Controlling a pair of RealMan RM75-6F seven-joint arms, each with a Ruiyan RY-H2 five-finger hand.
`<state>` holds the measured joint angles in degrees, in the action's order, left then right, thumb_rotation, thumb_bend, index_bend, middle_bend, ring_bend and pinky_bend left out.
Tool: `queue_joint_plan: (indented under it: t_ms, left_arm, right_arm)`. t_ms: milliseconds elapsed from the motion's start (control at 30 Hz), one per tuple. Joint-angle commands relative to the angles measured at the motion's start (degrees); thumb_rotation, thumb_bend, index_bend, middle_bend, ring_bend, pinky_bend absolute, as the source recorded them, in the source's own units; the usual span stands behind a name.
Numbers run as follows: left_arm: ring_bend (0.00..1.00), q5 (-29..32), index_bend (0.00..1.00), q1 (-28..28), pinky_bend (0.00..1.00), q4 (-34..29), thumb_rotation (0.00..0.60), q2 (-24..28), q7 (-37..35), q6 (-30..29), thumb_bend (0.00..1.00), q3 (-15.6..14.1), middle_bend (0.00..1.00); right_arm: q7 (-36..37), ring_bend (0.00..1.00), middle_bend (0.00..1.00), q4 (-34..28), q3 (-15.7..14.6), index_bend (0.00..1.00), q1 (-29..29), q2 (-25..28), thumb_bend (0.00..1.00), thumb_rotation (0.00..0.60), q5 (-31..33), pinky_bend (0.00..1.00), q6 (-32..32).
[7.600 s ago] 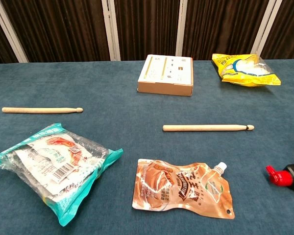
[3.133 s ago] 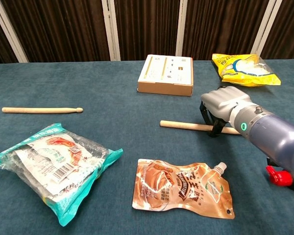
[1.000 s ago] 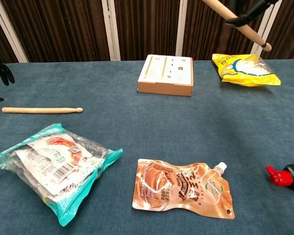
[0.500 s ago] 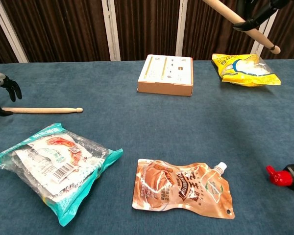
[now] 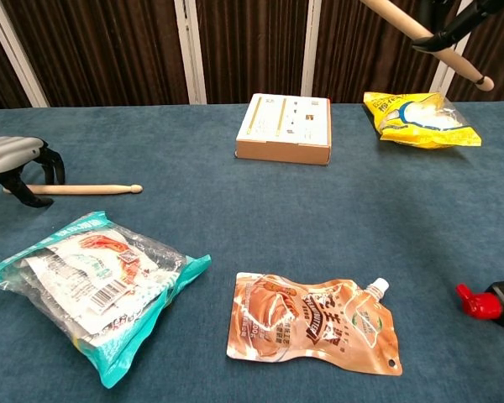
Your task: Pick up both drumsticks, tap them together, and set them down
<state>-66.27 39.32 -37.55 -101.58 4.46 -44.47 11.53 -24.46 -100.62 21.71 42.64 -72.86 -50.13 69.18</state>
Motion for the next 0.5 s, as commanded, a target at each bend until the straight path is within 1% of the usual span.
queue_joint_plan:
  t_ms: [33,167,500]
  left_arm:
    - [0.03,-0.2,0.48,0.1,0.00,0.0,0.600,-0.1,0.4,0.1,0.41,-0.1,0.50]
    - [0.04,-0.1,0.50,0.0,0.00,-0.3,0.600,-0.1,0.8,-0.2,0.41,0.0,0.53]
    - [0.04,1.1,0.50,-0.4,0.00,-2.4,0.600,1.2,3.4,-0.1,0.41,0.5,0.53]
  right_arm:
    - [-0.1,0.33,0.62,0.3,-0.1,0.71,0.0,0.0,0.40,0.600,0.0,0.00,0.0]
    - [0.1,0.33,0.62,0.6,-0.3,0.71,0.0,-0.1,0.40,0.600,0.0,0.00,0.0]
    - [-0.2,0.33,0.62,1.4,-0.9,0.72,0.1,-0.7,0.40,0.600,-0.2,0.00,0.2]
